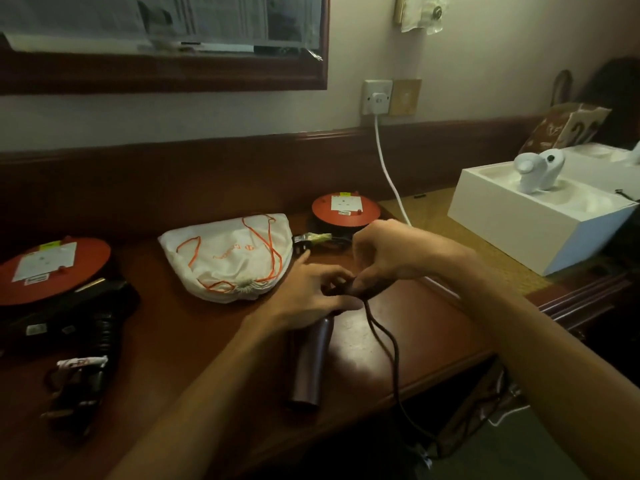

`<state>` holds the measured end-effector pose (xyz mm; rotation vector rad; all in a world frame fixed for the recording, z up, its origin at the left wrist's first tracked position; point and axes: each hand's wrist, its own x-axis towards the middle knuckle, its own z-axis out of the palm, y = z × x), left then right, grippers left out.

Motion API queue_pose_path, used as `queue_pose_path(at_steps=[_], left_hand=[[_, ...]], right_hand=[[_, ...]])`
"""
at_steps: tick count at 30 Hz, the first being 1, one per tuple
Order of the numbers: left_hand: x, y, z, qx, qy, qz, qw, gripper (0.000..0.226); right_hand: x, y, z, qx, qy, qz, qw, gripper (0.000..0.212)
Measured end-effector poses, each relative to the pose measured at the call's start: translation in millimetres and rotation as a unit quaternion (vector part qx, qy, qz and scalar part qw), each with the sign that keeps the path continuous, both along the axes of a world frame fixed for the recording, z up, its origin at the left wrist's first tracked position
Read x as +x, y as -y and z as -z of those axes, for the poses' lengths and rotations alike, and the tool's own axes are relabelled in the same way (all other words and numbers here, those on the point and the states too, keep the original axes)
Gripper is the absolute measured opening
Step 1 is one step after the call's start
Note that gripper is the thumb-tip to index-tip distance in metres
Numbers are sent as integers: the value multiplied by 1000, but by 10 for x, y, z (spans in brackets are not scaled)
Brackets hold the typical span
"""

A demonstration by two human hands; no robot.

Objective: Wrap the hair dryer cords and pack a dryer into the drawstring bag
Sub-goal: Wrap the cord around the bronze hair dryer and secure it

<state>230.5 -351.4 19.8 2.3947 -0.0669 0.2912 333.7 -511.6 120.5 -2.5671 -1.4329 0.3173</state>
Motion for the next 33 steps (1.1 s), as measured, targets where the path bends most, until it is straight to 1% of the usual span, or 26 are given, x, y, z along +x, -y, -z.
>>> queue_pose_path(at_steps=[2, 3, 4, 5, 6, 8, 9, 11, 13, 15, 17, 19, 20, 22, 24, 26, 29, 31, 32, 33], left_hand=[[-129, -12, 100, -84, 3, -35, 996, 37], [-186, -31, 136, -126, 17, -54, 990, 34], [-222, -66, 161, -170, 36, -71, 982, 31], [-258, -101, 168, -215, 56, -86, 971, 30], [-279, -145, 183, -256, 75, -98, 959, 29], [-296, -216, 219, -312, 102, -112, 938, 27], [-294, -228, 230, -317, 113, -122, 934, 27], [-273, -215, 246, -291, 135, -145, 936, 26], [-242, -184, 248, -263, 149, -161, 940, 27], [-214, -172, 260, -263, 154, -172, 937, 28], [-202, -188, 279, -278, 167, -179, 929, 33], [-213, -200, 284, -304, 172, -177, 920, 35], [-222, -197, 280, -305, 169, -172, 921, 34], [-232, -184, 292, -268, 163, -175, 933, 30], [-239, -184, 288, -227, 155, -195, 942, 33], [-240, -199, 281, -217, 149, -201, 944, 35], [-265, -179, 226, -204, 144, -186, 950, 22], [-282, -168, 221, -210, 139, -169, 953, 22], [-292, -179, 232, -210, 137, -167, 953, 24], [-295, -199, 253, -204, 136, -172, 954, 24]], right_hand=[[60, 57, -112, 21, 14, 25, 999, 34], [90, 136, -154, 40, -1, 42, 998, 34], [118, 239, -171, 73, -47, 59, 995, 33], [119, 352, -155, 118, -116, 66, 984, 30], [93, 455, -108, 164, -180, 63, 968, 26], [9, 591, 130, 264, -250, 71, 929, 19], [-62, 616, 291, 316, -265, 89, 907, 18], [-266, 594, 645, 398, -251, 124, 873, 15], [-513, 504, 964, 433, -210, 136, 866, 21], [-729, 385, 1224, 432, -147, 133, 880, 37], [-863, 225, 1397, 397, -86, 108, 907, 50], [-943, 46, 1480, 354, -54, 69, 931, 60], [-940, -30, 1500, 343, -43, 57, 937, 61], [-863, -142, 1506, 332, 5, 50, 942, 62], [-744, -219, 1501, 326, 34, 48, 944, 60], [-666, -266, 1503, 331, 39, 38, 942, 55], [-641, -302, 1519, 337, 50, 37, 939, 45], [-666, -288, 1536, 315, 76, 25, 946, 37], [-706, -281, 1534, 293, 65, 6, 954, 35], [-766, -279, 1518, 270, 33, -13, 962, 37]])
